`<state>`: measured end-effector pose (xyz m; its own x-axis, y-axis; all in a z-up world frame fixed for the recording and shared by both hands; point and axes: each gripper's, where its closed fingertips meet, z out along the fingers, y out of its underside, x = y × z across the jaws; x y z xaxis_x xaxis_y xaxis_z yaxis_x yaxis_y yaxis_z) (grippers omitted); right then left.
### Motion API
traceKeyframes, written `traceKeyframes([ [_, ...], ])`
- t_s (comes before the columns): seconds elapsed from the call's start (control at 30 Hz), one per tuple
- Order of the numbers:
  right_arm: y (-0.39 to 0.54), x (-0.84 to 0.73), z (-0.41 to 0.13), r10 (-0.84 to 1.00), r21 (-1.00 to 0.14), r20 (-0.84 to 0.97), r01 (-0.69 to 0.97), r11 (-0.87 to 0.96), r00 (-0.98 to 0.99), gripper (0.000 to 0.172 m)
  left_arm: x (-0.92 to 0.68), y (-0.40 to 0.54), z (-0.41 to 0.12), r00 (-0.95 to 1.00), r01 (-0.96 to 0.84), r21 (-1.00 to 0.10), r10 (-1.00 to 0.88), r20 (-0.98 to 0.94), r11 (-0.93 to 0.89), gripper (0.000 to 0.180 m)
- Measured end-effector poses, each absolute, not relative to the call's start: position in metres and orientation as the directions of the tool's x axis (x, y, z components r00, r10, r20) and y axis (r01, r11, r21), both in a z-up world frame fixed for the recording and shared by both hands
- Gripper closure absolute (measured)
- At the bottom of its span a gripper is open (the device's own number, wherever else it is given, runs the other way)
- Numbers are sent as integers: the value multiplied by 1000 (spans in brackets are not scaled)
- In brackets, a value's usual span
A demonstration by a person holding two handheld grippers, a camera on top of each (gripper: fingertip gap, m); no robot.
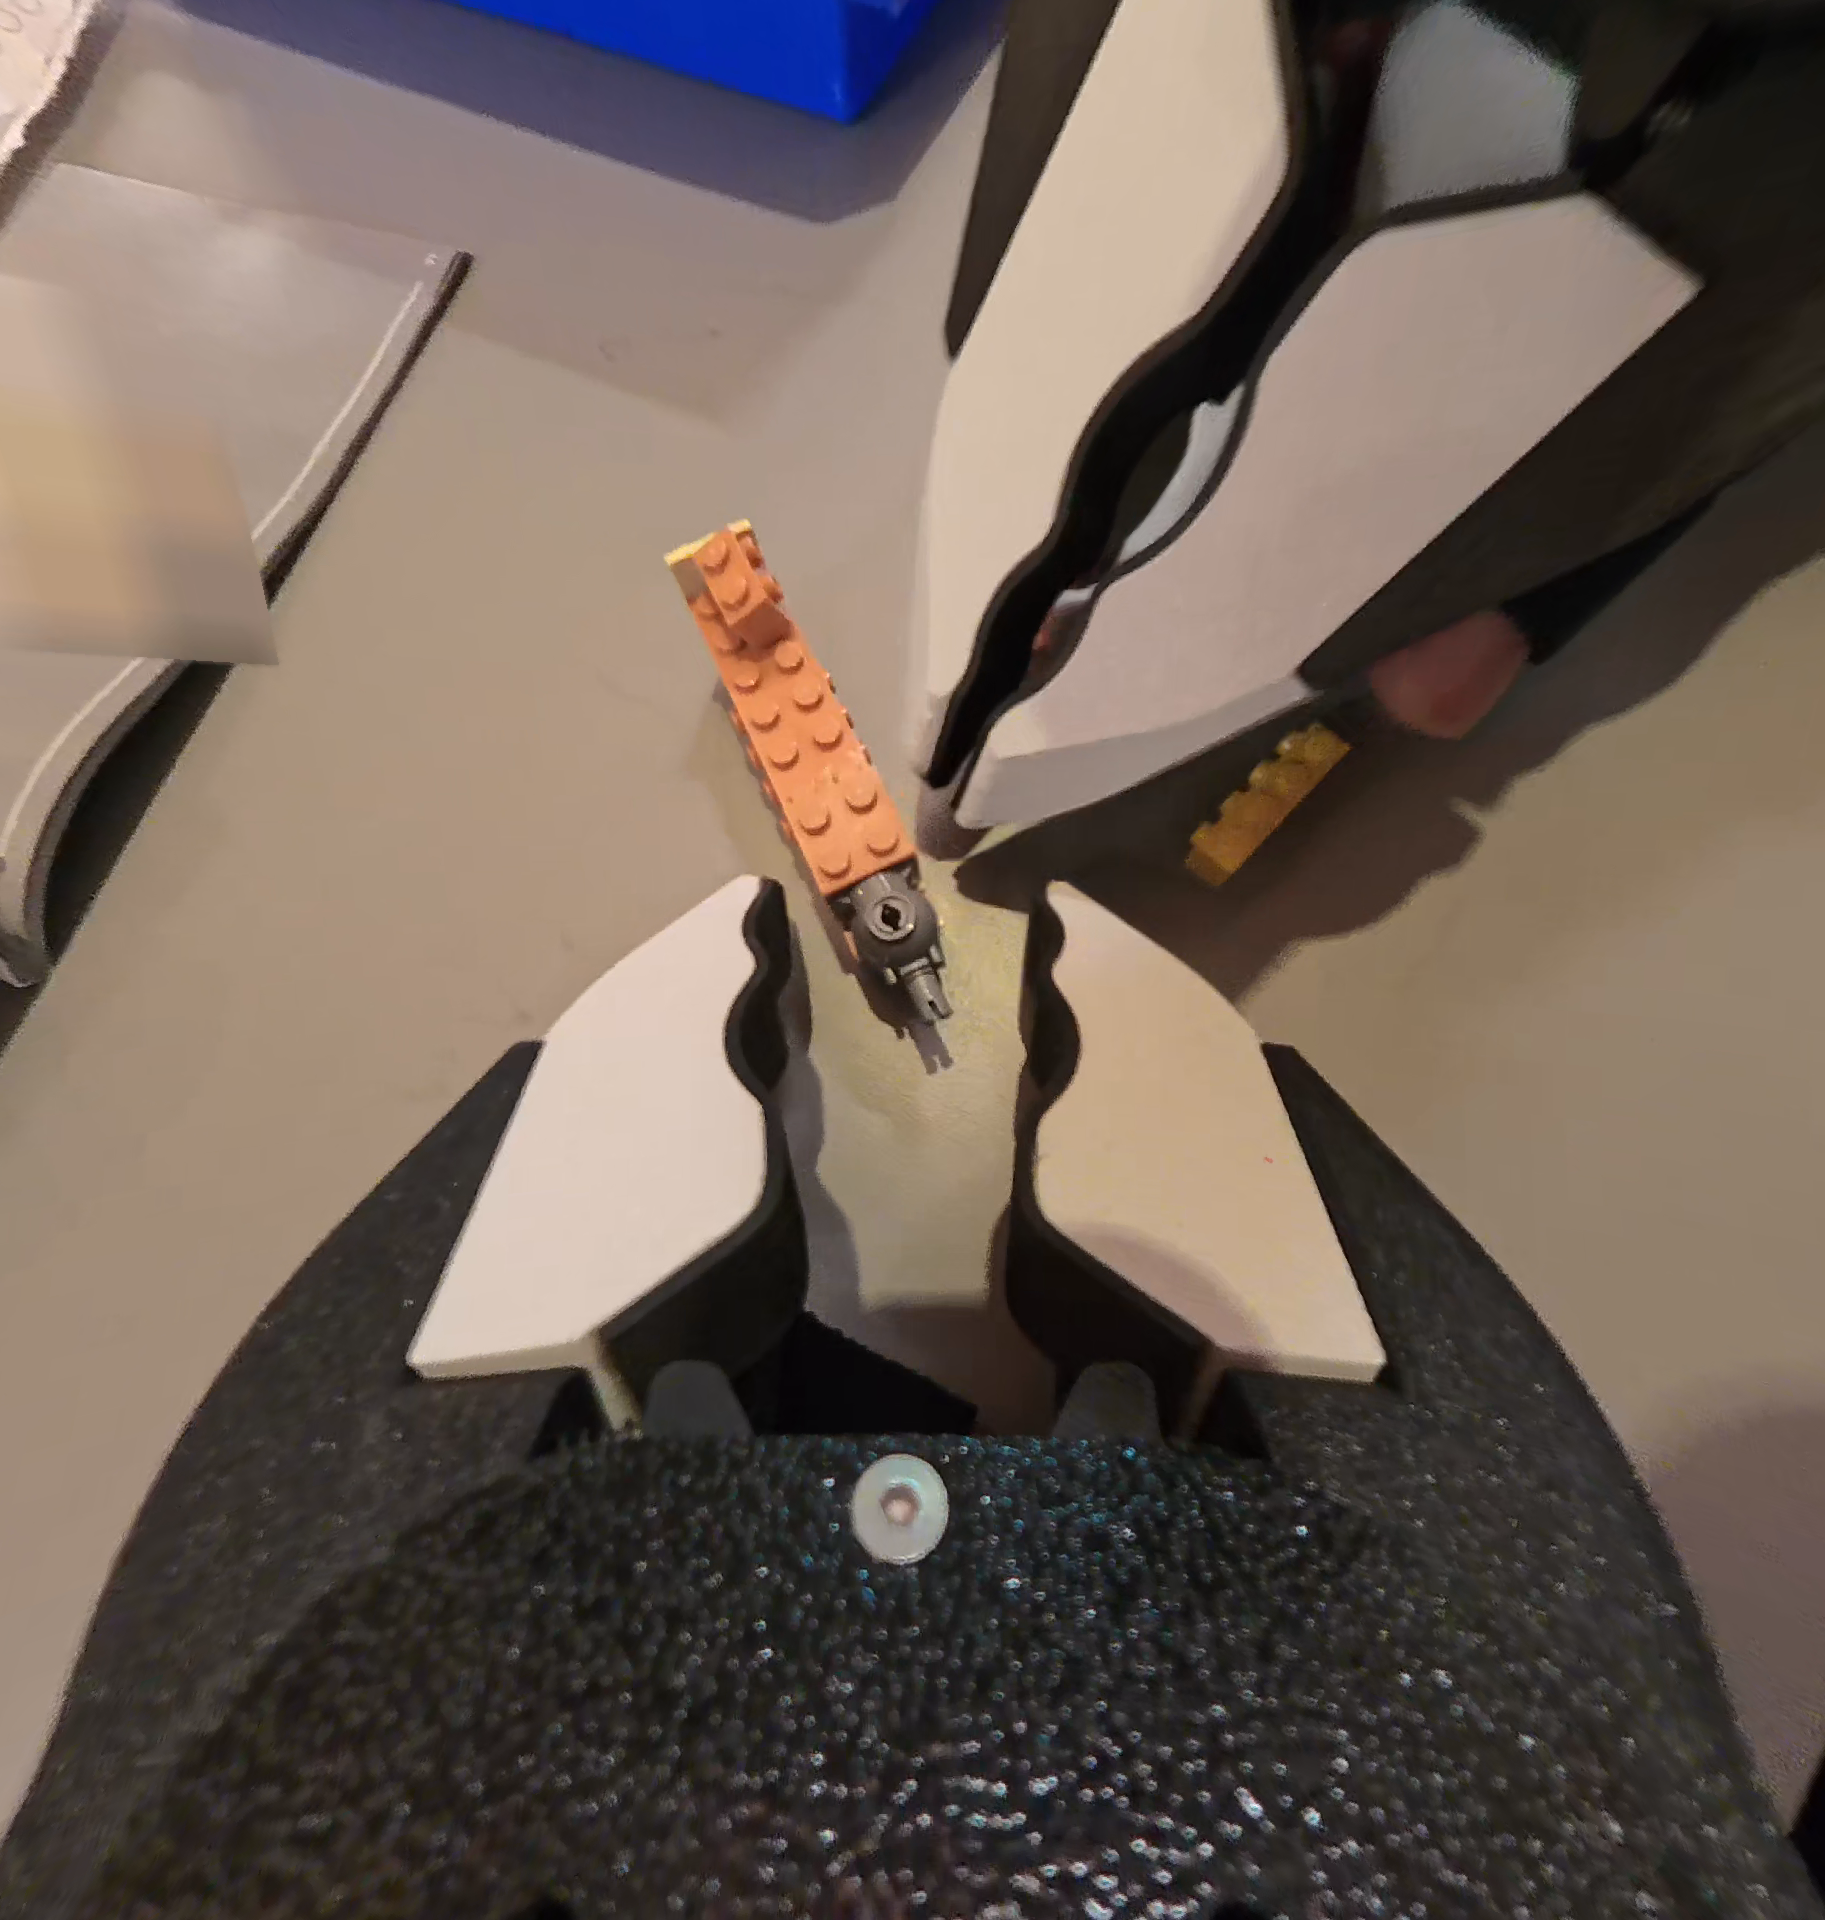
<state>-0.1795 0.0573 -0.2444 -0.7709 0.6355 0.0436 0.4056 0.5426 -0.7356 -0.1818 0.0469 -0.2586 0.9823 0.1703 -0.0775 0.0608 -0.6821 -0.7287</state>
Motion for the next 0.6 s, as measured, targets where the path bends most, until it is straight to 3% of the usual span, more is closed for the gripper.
traceKeyframes([
  [0.4,87,-183,-227,670,-783,87,366,504,-738,168,-198,62,-259,971,51,-714,203,-128,-699,140],
  [0.6,98,-190,-226,669,-791,173,303,532,-723,165,-197,64,-260,977,74,-715,195,-87,-695,156],
])
